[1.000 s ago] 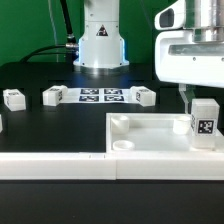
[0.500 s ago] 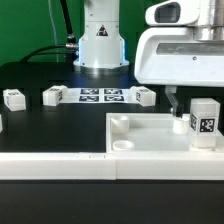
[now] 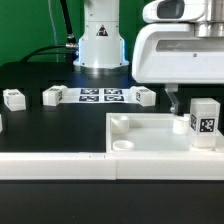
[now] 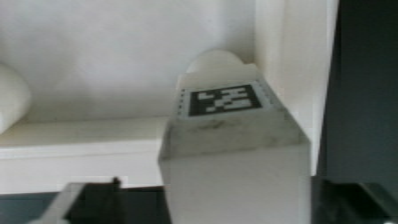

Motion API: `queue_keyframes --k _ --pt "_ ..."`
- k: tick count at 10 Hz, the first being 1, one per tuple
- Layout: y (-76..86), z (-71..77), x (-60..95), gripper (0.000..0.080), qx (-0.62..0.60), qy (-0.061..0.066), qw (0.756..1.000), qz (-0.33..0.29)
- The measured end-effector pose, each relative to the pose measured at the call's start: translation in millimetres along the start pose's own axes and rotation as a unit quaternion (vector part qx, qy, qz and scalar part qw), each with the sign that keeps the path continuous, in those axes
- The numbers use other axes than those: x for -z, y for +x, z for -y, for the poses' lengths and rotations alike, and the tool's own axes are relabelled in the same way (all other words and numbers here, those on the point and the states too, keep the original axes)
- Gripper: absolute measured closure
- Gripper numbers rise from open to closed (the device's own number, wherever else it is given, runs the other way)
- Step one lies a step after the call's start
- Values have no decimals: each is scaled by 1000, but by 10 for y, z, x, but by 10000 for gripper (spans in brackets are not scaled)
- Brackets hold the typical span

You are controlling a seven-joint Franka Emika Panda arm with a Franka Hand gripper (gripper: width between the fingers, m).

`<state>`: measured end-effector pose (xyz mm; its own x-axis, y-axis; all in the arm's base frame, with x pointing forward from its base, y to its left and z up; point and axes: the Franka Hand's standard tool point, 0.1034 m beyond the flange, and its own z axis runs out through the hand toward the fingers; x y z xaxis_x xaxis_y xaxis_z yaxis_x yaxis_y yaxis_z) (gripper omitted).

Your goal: Assemble square table

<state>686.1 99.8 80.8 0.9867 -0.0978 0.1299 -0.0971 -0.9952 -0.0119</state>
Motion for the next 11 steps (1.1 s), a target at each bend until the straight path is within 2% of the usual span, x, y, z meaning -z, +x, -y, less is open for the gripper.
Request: queue_keyframes --k 1,2,3,6,8,9,10,11 --pt "-1 0 -2 397 -18 0 1000 0" --pt "-2 1 -3 397 -50 0 999 0" --pt "-3 1 -5 511 -94 1 996 1" --pt "-1 -39 -21 511 -234 -1 972 2" --pt "-14 -77 -27 511 -362 -3 932 11" --pt "-23 -93 -30 511 -434 -9 901 18" --pt "-33 -104 -30 511 -497 -8 867 29" --pt "-58 -103 -35 511 -588 0 808 43"
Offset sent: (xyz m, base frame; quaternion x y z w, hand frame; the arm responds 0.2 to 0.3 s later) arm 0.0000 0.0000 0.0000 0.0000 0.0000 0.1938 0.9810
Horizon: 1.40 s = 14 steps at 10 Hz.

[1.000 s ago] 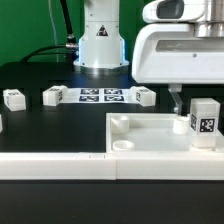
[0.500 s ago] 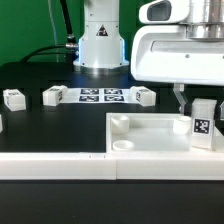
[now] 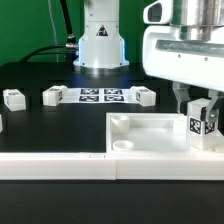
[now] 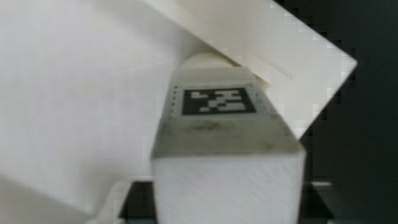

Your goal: Assemble square table

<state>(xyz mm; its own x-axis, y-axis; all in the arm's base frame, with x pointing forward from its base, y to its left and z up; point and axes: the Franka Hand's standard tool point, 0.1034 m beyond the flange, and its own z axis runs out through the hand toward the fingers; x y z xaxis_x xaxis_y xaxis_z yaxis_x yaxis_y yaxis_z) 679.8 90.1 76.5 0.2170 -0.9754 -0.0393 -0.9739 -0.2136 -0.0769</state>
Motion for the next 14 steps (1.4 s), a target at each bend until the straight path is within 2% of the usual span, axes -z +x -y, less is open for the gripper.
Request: queue_keyframes --k 3,6,7,8,9,10,11,14 --pt "-19 -21 -4 511 -177 -7 984 14" --pt "-22 -29 -5 509 -219 -10 976 14" --pt "-21 -30 -9 509 -201 -9 979 14" --pt "-33 -32 -11 336 -193 -10 981 13" --pt "-97 -68 -27 217 -93 -20 995 5" --pt "-131 -72 -19 217 21 -27 999 1" --pt "-131 -59 -13 162 82 -24 996 2" --pt "-110 -64 -17 152 170 -25 985 3"
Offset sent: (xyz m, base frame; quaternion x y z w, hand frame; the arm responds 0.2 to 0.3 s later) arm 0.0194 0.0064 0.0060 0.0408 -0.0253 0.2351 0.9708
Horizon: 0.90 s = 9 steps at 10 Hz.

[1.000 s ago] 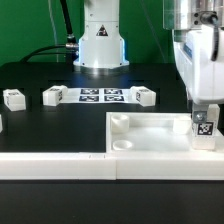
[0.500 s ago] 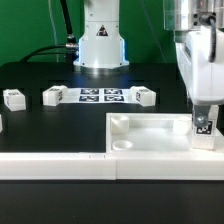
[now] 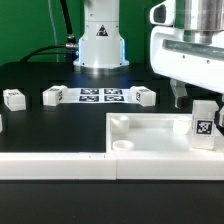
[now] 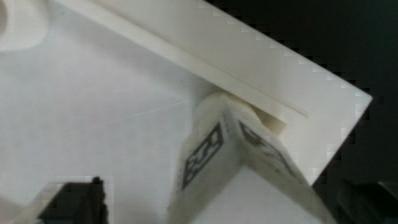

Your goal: Assemble square table

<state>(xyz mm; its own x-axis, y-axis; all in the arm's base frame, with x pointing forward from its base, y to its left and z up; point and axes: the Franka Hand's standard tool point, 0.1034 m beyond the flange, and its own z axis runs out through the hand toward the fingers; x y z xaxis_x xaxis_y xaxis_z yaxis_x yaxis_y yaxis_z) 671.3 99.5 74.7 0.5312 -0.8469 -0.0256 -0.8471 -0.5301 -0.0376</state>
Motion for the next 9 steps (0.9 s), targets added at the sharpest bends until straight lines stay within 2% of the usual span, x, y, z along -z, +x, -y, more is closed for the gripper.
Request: queue_keyframes --k 1,3,4,5,6,7,9 --pt "-2 -3 -5 151 51 -3 999 -4" --pt "-78 25 -17 151 215 -32 975 -35" --pt "-112 55 -15 151 262 -32 964 -37" --pt "-102 75 -8 151 298 -23 953 -45" --pt "-104 44 9 151 304 -18 951 -49" --pt "-103 32 3 151 300 -19 953 -48" --pt "-102 32 -1 404 300 -19 953 -48"
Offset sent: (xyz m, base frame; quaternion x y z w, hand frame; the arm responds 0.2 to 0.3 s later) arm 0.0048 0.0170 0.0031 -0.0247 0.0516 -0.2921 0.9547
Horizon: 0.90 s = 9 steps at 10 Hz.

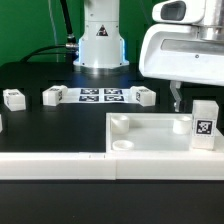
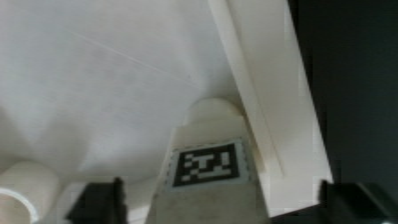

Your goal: Assemble square table

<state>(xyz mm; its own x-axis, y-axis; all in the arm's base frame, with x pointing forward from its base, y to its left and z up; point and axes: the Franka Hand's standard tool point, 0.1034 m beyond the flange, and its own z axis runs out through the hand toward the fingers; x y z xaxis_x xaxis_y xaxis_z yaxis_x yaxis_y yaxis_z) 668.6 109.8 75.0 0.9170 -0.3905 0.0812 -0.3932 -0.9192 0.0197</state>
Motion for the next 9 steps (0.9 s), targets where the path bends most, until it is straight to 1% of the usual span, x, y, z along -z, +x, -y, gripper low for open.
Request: queue_keyframes --k 1,2,5,6,7,8,9 --pt "-5 6 -3 404 -42 2 999 1" --pt "-6 6 -4 511 -81 2 997 1" --pt "-6 8 -14 511 -174 3 985 2" --pt "7 17 -13 511 -254 8 967 0" --pt "-2 49 -9 511 -340 14 940 4" --pt "3 78 -10 511 -432 24 902 11" --pt "10 107 -7 511 -506 29 862 19"
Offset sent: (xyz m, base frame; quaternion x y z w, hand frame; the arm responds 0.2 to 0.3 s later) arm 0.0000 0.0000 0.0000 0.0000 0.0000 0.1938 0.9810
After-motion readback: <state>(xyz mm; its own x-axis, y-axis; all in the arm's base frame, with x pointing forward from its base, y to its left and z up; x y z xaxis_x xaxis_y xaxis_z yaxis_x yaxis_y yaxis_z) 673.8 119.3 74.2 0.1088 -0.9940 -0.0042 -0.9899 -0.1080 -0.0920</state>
